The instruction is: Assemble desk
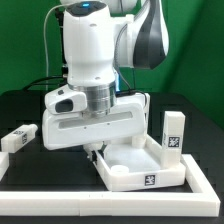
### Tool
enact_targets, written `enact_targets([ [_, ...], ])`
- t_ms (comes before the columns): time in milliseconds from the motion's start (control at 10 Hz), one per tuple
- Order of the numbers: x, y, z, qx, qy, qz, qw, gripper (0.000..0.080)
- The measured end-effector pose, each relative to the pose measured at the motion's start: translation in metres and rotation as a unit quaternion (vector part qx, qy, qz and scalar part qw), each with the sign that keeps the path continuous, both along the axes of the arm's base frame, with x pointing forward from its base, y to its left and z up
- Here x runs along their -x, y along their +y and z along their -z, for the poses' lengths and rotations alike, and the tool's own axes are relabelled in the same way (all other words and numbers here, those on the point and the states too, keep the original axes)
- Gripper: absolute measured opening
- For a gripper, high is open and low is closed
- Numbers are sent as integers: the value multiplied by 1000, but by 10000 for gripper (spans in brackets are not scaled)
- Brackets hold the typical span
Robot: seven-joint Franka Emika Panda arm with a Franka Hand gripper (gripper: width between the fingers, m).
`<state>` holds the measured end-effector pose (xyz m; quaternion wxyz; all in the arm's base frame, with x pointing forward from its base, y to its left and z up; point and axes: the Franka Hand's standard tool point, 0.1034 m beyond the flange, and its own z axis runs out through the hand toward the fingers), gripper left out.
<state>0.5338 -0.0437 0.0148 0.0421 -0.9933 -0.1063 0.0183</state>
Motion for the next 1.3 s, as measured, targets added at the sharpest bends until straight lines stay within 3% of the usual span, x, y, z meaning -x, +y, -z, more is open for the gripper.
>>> enact_targets([
  [300, -4, -11, -4, 1, 2, -161, 987, 60],
  [500, -32, -25, -19, 14, -13, -306, 952, 60],
  [700, -52, -23, -24, 19, -17, -418, 908, 60],
  [900, -47, -28, -21, 19, -12, -460, 887, 60],
  [1000, -49, -29, -21, 23, -8, -500, 866, 60],
  [1100, -68, -21, -23, 34, 6, -561, 827, 60],
  [1200, -89, -8, -25, 47, -3, -586, 809, 60],
  [1300, -89, -5, -21, 45, -3, -600, 799, 60],
])
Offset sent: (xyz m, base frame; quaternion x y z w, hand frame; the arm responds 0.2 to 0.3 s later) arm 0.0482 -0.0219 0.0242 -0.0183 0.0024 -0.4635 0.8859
